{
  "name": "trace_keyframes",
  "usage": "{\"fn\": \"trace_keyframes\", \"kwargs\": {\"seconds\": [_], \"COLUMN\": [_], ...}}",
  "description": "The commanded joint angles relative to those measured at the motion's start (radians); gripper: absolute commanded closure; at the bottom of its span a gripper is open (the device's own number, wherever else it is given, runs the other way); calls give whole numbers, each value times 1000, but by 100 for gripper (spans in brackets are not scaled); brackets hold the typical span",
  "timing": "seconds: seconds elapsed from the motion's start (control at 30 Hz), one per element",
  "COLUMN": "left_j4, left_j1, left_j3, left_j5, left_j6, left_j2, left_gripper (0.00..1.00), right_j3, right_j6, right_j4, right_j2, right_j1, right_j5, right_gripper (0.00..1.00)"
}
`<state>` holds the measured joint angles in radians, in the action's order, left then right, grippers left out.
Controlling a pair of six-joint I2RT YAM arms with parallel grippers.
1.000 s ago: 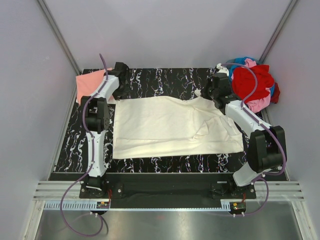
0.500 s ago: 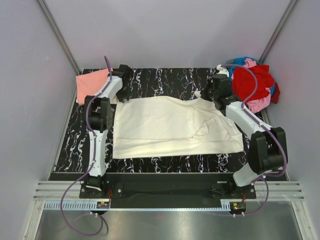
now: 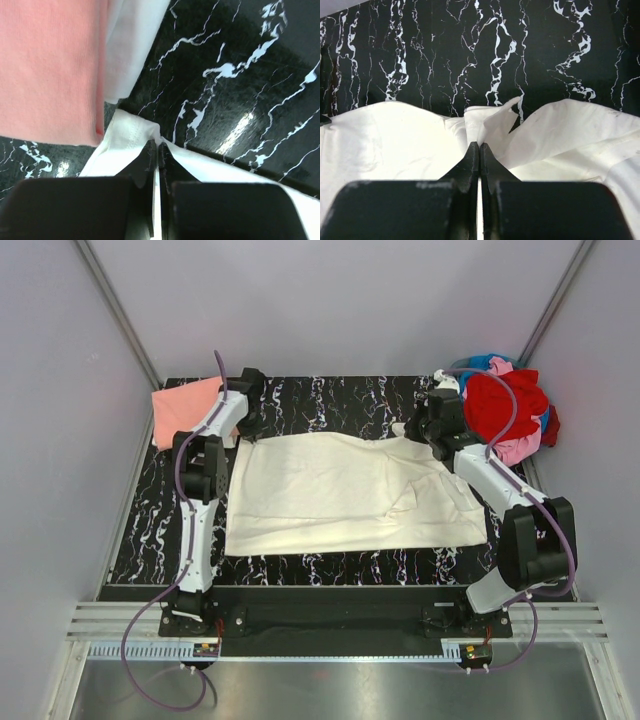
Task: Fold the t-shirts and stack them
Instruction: Fold the tshirt
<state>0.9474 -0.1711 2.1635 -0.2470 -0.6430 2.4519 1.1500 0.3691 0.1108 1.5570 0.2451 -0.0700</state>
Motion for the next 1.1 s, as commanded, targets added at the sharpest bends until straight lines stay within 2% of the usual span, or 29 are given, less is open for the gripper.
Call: {"fn": "trace_keyframes", "kwargs": {"seconds": [0.0, 0.1, 0.23, 0.47, 0.7, 0.8, 1.07], "left_j4": [36, 27, -67, -147, -151, -133, -137], "left_j1": [2, 2, -5, -19, -53, -73, -106], "left_j3": [-47, -120, -275, -496, -557, -573, -610], "left_j5": [11, -11, -8, -83, -152, -207, -288], "left_j6": [42, 66, 117, 144, 160, 163, 186], "left_j2": [-73, -154, -264, -438, -544, -574, -620], "left_gripper": [100, 100, 100, 100, 100, 100, 100], "right_j3": [36, 14, -42, -165, -200, -200, -202], "right_j6": [-42, -38, -22, 1, 4, 10, -10], "right_j4": [7, 13, 24, 33, 82, 115, 130], "right_j2": [-37, -57, -89, -193, -235, -252, -284], "right_j1": [-49, -91, -153, -185, -185, -199, -216], "right_j5": [-19, 2, 18, 24, -36, -106, -105], "right_gripper": [100, 100, 100, 100, 100, 100, 100]}}
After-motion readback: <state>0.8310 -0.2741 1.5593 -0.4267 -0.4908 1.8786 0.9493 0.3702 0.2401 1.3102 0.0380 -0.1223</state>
